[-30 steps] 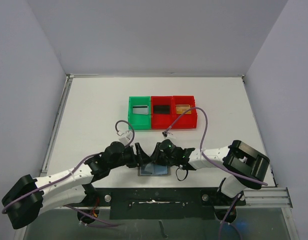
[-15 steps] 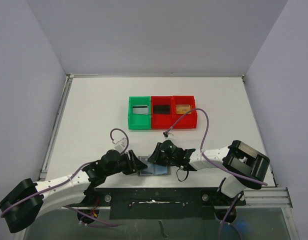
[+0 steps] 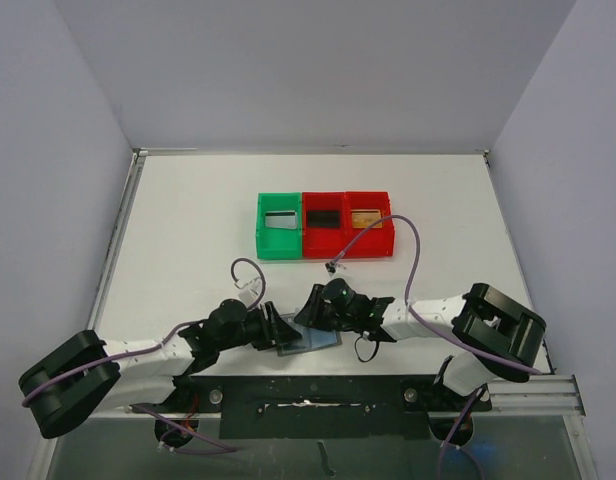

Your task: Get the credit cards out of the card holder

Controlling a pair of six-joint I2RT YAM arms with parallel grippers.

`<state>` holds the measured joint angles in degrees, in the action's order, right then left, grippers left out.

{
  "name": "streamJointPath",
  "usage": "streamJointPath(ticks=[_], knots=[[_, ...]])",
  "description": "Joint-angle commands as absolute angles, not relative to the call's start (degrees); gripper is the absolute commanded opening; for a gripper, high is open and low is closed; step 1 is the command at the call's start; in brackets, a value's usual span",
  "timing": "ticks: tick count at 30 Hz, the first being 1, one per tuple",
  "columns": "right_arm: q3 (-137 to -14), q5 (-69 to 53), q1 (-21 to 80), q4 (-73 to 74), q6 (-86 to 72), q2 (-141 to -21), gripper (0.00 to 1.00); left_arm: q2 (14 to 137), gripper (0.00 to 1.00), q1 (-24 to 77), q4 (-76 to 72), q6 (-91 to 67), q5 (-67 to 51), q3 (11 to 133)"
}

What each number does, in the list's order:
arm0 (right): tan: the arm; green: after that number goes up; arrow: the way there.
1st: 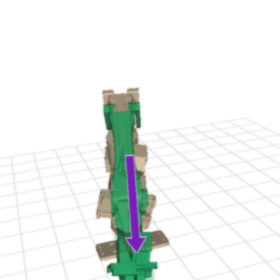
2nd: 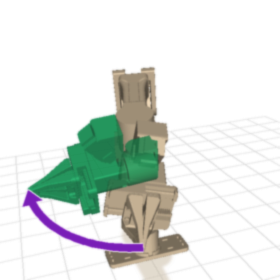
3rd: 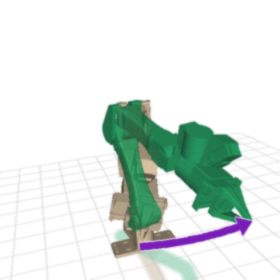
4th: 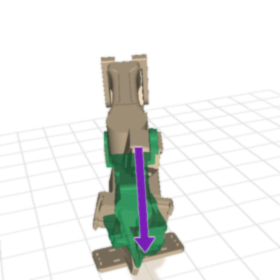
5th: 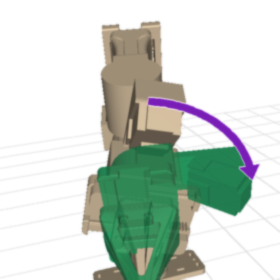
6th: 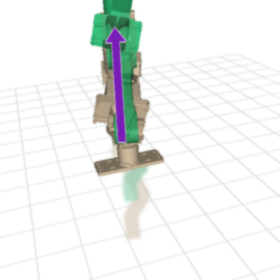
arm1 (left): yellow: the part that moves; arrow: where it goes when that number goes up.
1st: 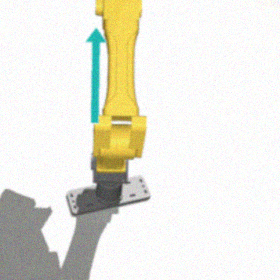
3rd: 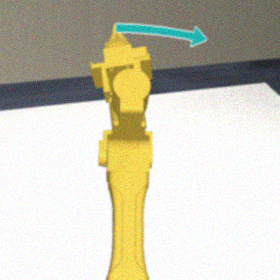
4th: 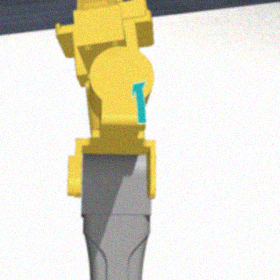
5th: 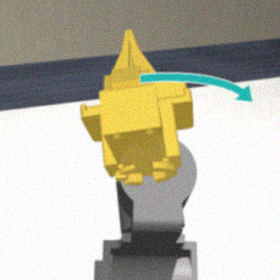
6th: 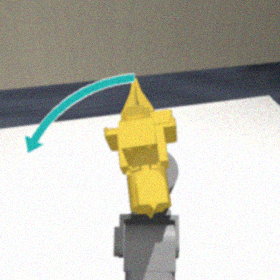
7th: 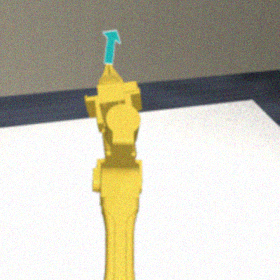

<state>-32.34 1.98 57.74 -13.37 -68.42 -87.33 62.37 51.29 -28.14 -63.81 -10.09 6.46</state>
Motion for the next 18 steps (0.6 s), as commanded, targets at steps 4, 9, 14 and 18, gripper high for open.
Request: streamJointPath(ticks=[4, 9, 14, 18], knots=[[-34.24, -0.49, 57.0, -13.29, -64.71, -82.81, 0.25, 64.62, 0.4, 51.44, -40.39, -63.68, -12.54, 7.68], [-34.1, -1.35, 56.98, -13.73, -64.49, -83.02, 0.25, 64.26, 0.41, 51.42, -40.34, -63.25, -12.57, 7.71], [-34.06, -1.08, 56.84, -13.45, -63.91, -82.63, 0.24, 61.81, 0.41, 51.43, -36.6, -62.84, -10.5, 7.92], [-32.88, -1.58, 56.03, -14.91, -64.84, -82.79, 0.21, 56.27, 0.41, 51.45, -26.13, -61.06, -6.68, 9.35]])
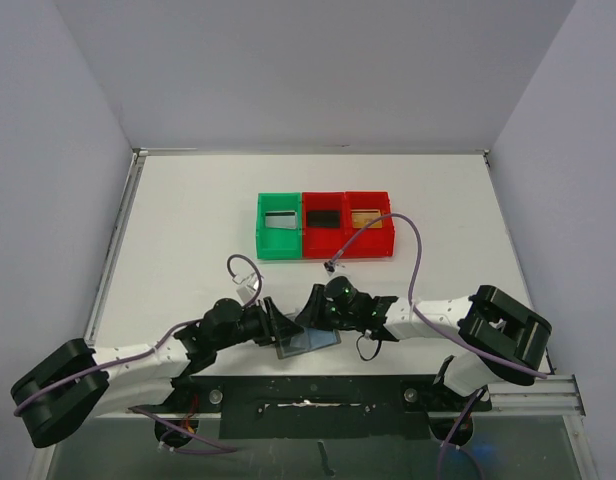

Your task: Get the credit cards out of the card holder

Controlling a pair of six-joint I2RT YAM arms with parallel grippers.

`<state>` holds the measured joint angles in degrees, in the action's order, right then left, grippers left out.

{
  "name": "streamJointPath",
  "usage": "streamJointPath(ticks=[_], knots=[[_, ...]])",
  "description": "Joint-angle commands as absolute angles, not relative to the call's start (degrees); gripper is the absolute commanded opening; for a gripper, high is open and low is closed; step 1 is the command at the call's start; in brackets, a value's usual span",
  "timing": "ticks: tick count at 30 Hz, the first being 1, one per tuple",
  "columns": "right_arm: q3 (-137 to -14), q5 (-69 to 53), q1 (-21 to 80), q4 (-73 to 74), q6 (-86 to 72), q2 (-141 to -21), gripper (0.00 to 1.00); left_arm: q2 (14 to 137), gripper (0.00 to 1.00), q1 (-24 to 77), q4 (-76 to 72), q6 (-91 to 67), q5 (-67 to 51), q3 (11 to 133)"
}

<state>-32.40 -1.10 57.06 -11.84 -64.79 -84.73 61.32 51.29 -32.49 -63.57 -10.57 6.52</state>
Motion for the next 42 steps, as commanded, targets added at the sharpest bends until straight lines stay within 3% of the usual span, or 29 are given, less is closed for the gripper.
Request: streamJointPath(ticks=[1, 6, 17, 26, 29, 36, 42], knots=[[-32.19, -2.19, 55.55, -16.15, -65.2, -82.79, 0.21, 54.65, 0.42, 51.48, -23.73, -60.8, -5.72, 9.54], [-28.48, -5.41, 53.73, -23.03, -67.34, -82.58, 0.21, 50.16, 0.44, 51.36, -18.77, -60.9, -4.19, 8.92], [-24.97, -9.75, 51.82, -31.69, -69.98, -83.67, 0.21, 64.45, 0.47, 51.47, -32.88, -61.43, -8.72, 8.61], [-24.9, -10.83, 51.42, -30.79, -69.14, -82.89, 0.25, 68.19, 0.47, 51.52, -43.66, -60.5, -15.46, 9.34], [-26.08, -11.06, 51.25, -27.86, -67.85, -81.99, 0.29, 70.2, 0.47, 51.55, -44.3, -58.89, -17.65, 11.45], [-29.09, -2.33, 51.06, -9.11, -63.72, -72.93, 0.52, 75.23, 0.47, 51.55, -47.03, -58.18, -19.65, 14.94], [-32.77, 9.14, 50.33, 10.54, -61.89, -64.67, 0.58, 84.61, 0.47, 51.89, -52.87, -58.89, -22.08, 18.28]])
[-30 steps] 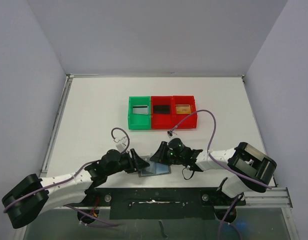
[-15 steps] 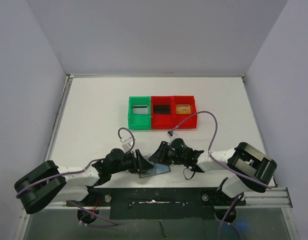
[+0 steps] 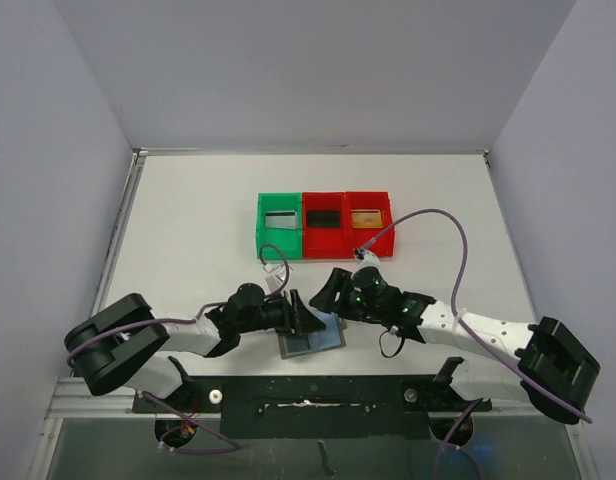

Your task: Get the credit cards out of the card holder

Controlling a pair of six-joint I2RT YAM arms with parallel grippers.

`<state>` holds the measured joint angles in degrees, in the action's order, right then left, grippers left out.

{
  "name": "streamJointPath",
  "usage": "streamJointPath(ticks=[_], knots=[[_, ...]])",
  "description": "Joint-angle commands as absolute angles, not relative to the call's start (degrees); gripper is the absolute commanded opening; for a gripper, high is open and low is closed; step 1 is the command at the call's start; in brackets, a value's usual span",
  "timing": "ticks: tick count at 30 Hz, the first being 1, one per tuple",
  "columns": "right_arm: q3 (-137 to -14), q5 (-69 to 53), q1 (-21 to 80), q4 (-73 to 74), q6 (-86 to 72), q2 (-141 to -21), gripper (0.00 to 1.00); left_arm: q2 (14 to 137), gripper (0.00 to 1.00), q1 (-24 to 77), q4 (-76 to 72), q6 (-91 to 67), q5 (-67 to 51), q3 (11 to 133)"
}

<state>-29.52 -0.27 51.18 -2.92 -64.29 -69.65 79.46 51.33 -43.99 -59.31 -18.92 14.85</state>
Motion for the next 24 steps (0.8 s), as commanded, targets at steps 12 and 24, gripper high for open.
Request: streamJointPath(ticks=[12, 24], knots=[[-34.89, 5.49, 50.26, 10.29, -59.07, -63.13, 0.58, 81.51, 0.46, 53.45, -47.22, -59.48, -19.45, 16.99], [-45.47, 8.14, 57.85, 11.74, -53.92, -73.34, 0.53, 43.23, 0.51, 54.25, -2.38, -58.29, 7.42, 15.12]])
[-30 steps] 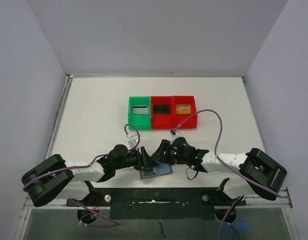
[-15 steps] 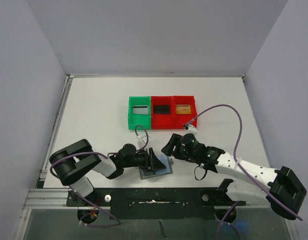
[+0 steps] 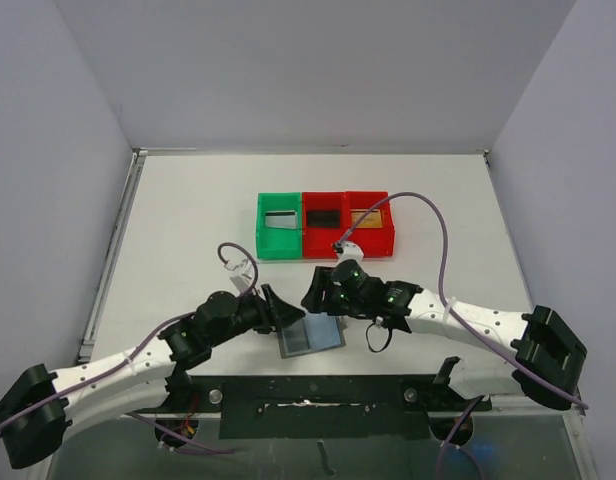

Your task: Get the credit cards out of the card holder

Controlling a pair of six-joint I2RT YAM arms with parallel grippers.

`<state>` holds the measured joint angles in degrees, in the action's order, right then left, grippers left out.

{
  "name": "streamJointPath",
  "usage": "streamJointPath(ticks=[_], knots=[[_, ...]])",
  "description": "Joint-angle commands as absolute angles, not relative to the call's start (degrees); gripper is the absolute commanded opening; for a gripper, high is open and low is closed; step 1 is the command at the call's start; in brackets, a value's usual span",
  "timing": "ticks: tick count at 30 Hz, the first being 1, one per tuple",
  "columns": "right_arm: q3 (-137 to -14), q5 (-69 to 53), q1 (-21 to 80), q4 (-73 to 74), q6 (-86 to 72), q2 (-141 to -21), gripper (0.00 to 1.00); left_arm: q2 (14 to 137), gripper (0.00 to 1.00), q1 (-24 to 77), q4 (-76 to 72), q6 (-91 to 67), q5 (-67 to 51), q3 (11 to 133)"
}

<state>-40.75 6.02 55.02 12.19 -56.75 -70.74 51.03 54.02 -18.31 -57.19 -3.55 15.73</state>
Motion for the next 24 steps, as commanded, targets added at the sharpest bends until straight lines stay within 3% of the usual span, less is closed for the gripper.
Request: streamJointPath(ticks=[1, 11, 24], knots=[[-46.44, 8.56, 58.69, 12.06, -53.97, -74.6, 0.53, 40.84, 0.51, 54.21, 1.23, -59.2, 9.93, 15.16], [-55.49, 9.9, 64.73, 17.11, -54.11, -90.62, 0.6, 25.6, 0.51, 54.23, 27.87, -64.55, 24.78, 20.02], [-61.3, 14.8, 66.51, 24.74, -53.09, -98.36, 0.62, 25.75, 0.53, 54.18, 29.25, -64.91, 24.77, 20.87]])
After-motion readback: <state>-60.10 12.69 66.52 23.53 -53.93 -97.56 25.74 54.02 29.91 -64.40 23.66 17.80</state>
